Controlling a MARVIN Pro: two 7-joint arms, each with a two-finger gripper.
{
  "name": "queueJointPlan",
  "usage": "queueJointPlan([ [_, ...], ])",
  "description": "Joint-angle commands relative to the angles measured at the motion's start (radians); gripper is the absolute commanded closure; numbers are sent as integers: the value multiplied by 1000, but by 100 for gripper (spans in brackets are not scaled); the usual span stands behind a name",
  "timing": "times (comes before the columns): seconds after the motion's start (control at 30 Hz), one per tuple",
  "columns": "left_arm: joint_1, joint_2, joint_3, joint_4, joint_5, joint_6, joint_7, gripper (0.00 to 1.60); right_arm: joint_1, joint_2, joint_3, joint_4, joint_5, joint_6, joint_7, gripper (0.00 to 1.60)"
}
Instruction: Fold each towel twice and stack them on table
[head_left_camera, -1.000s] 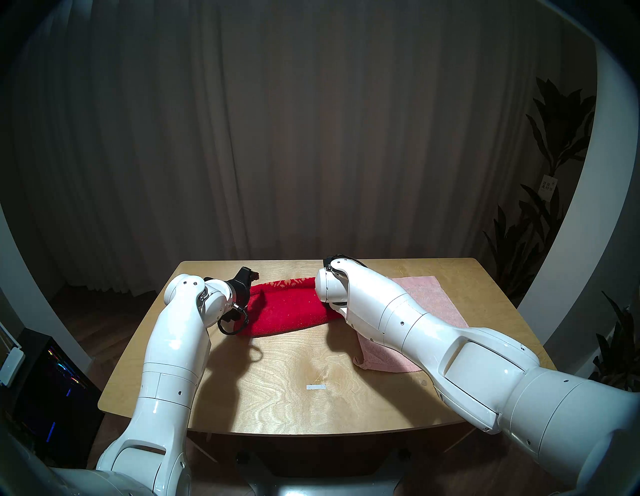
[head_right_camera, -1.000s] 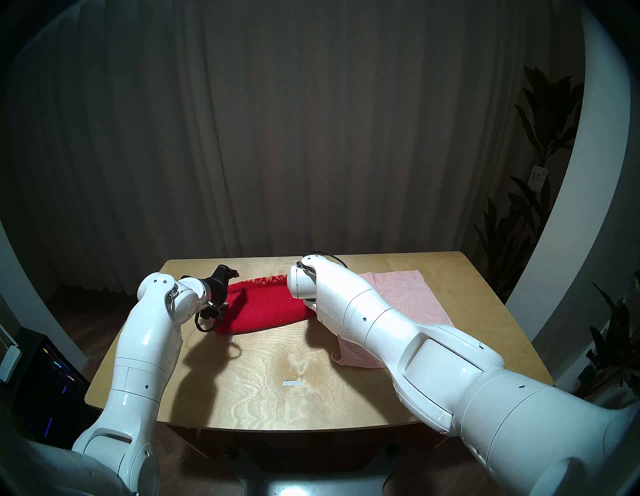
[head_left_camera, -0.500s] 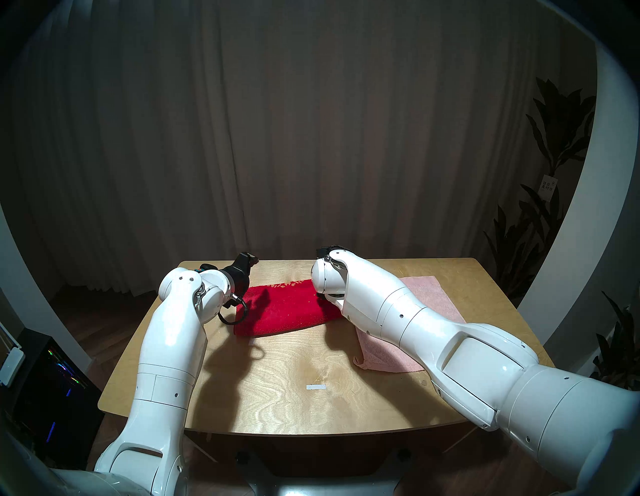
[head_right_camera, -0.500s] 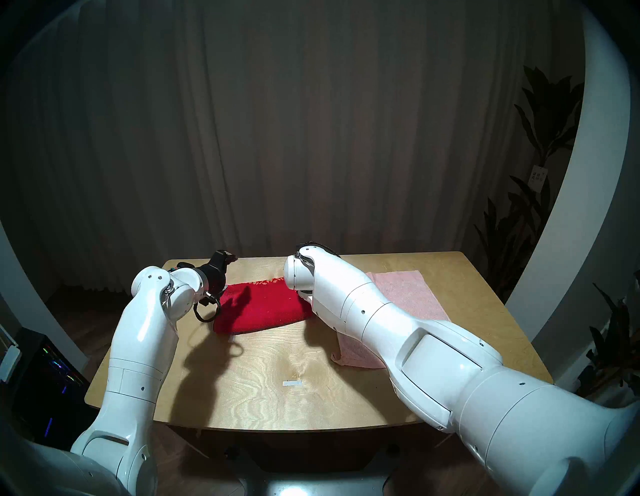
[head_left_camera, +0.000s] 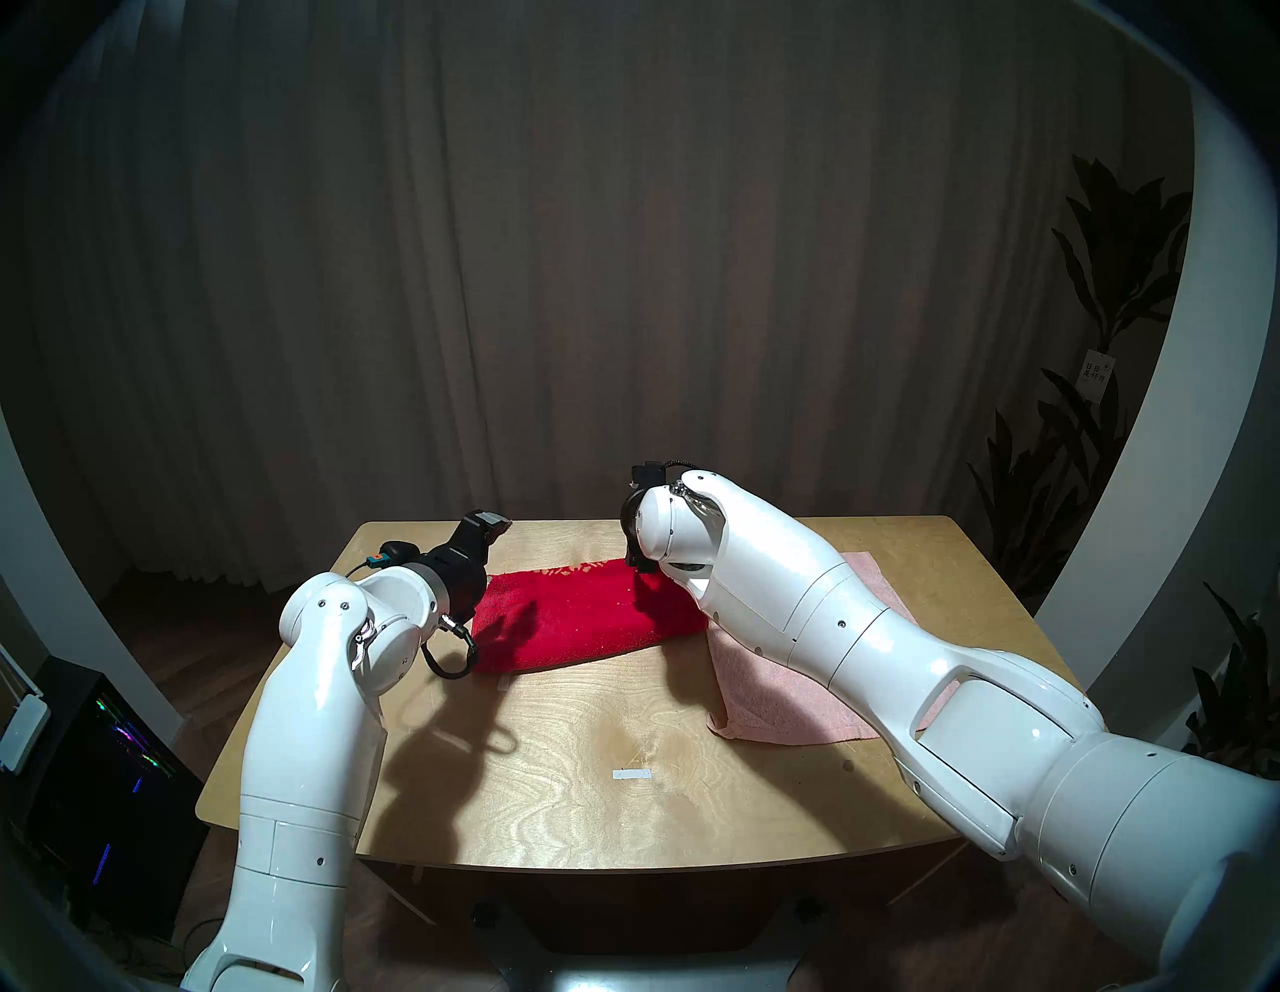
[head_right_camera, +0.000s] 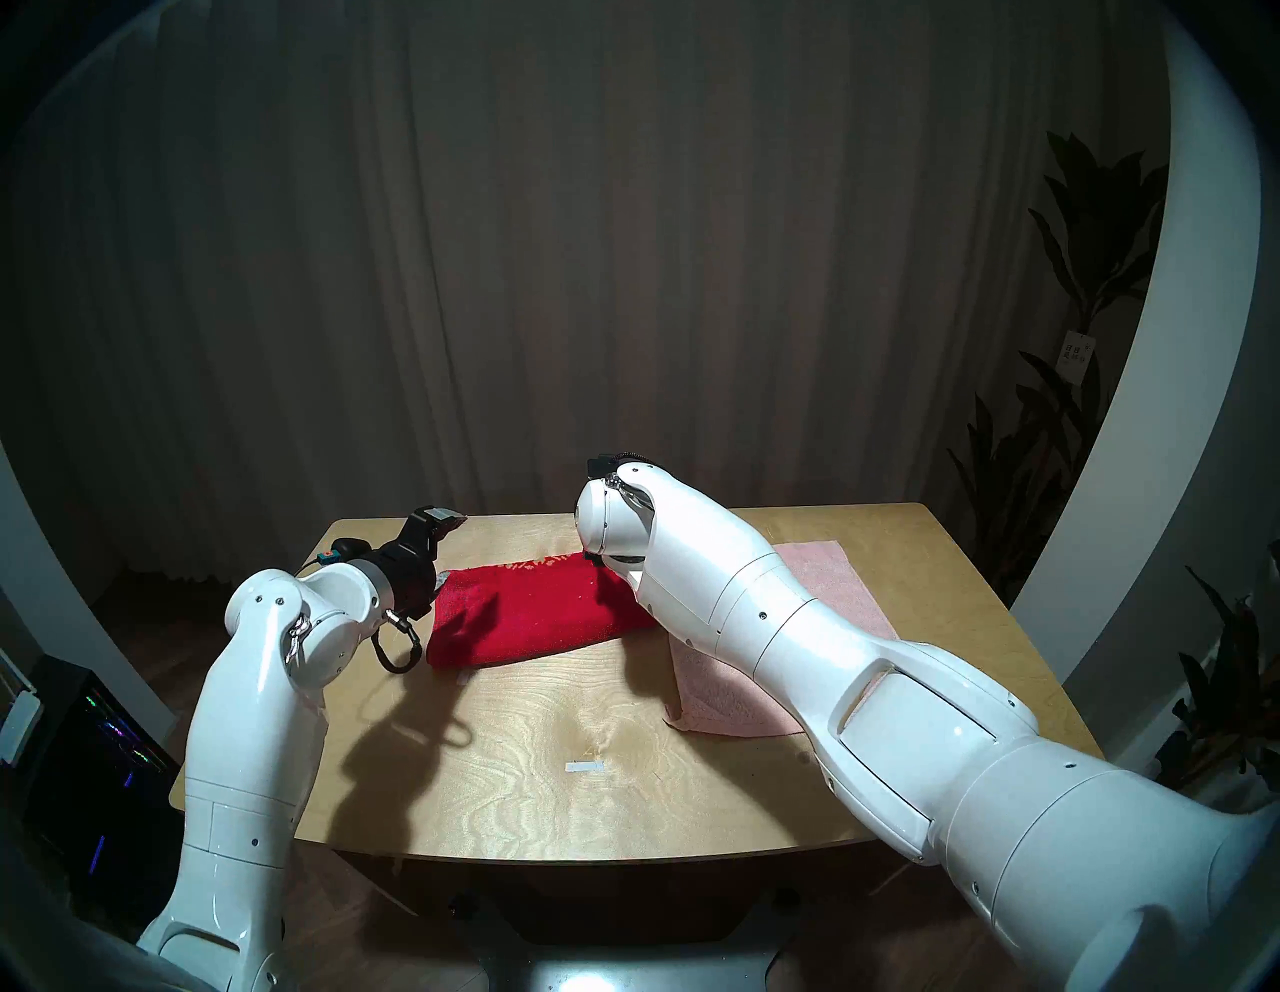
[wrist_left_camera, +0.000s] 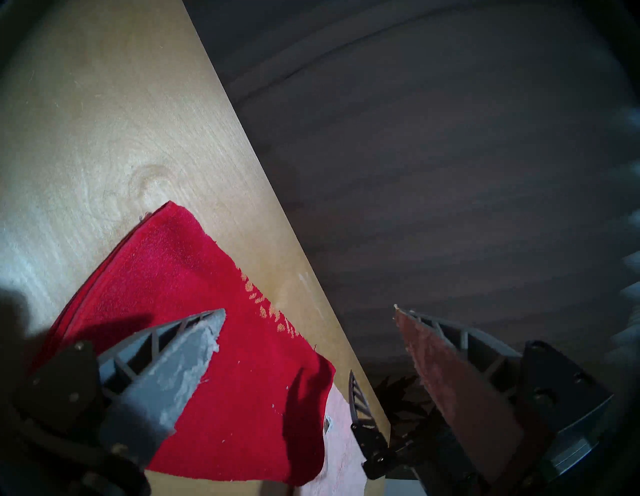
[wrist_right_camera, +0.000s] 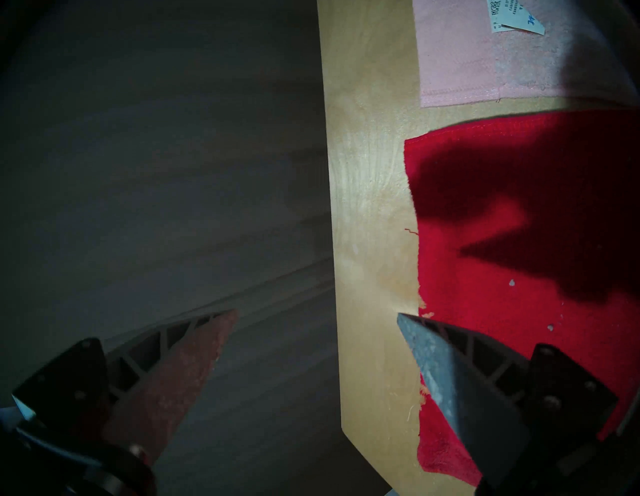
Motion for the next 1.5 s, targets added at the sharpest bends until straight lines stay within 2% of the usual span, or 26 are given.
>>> queueJointPlan([
  [0.0,80,-27,23,-101,-2,-4,-23,0,-24,92,25,-107,7,12,-7,0],
  [0.2,136,-42,44,-149,2,-12,-15,0,-59,150,36,-152,18,17,-20,0],
  [0.27,177,-52,46,-172,5,-29,-7,0,-81,192,46,-179,26,18,-30,0],
  [0.4,206,-59,50,-193,11,-44,-4,0,-98,226,56,-197,34,20,-37,0],
  [0.5,256,-77,66,-230,27,-72,1,0,-135,277,69,-231,50,23,-56,0],
  [0.77,329,-105,98,-274,68,-123,5,0,-168,350,99,-319,76,49,-79,0],
  [1.07,386,-145,134,-295,145,-228,-13,0,-205,438,152,-444,130,109,-112,0],
  [1.2,401,-169,133,-281,190,-302,-7,0,-226,477,179,-504,160,139,-127,0],
  [1.47,381,-203,151,-250,327,-442,0,0,-293,530,231,-614,258,208,-159,0],
])
